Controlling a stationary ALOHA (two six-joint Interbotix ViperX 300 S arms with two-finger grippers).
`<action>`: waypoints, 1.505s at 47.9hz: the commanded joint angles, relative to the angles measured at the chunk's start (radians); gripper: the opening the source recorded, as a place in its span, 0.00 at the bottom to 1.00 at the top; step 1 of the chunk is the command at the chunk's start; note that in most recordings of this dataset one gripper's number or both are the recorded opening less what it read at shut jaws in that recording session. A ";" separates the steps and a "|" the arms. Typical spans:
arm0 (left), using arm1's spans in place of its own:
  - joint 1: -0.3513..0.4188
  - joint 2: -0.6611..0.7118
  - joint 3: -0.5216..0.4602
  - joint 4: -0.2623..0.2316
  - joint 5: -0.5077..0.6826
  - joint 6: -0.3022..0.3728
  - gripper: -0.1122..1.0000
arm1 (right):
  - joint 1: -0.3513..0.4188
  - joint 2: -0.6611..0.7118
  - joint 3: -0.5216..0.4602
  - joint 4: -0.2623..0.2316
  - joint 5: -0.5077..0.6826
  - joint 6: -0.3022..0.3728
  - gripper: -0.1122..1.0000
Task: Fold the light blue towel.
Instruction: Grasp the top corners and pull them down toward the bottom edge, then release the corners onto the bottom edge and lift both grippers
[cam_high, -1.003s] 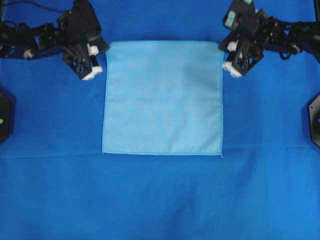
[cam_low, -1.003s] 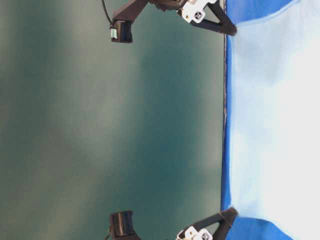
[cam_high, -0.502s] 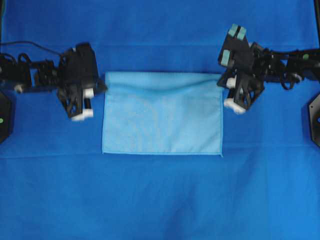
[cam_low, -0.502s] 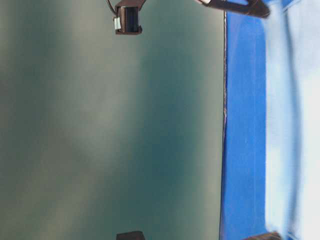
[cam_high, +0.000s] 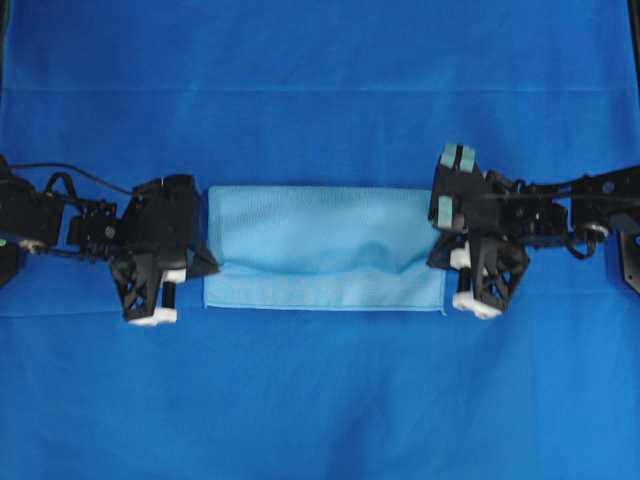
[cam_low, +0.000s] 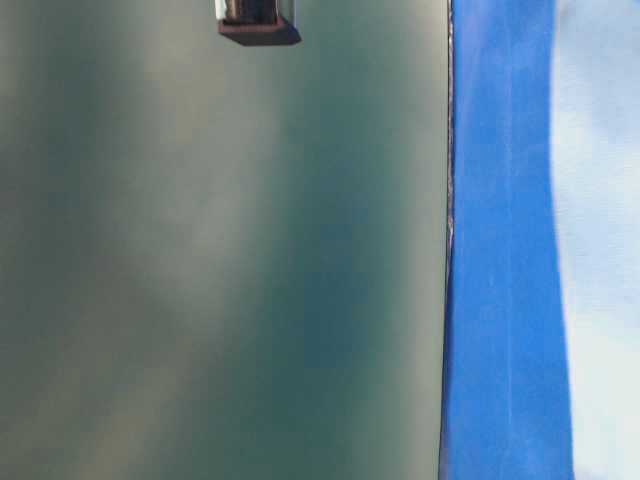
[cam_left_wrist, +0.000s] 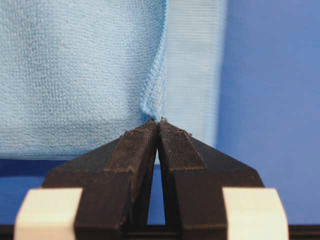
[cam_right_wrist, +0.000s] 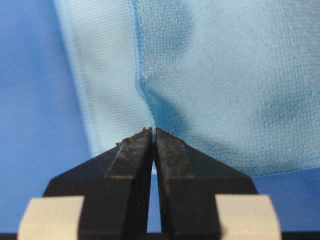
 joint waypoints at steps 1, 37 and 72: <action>-0.041 -0.043 -0.018 -0.002 0.003 -0.009 0.11 | 0.032 -0.020 -0.020 0.020 -0.009 -0.002 0.12; -0.083 -0.064 -0.011 -0.002 0.020 -0.009 0.11 | 0.071 -0.025 -0.009 0.040 -0.054 -0.002 0.12; 0.101 -0.071 -0.034 0.000 0.029 0.091 0.75 | -0.098 -0.097 0.009 -0.015 -0.052 -0.008 0.65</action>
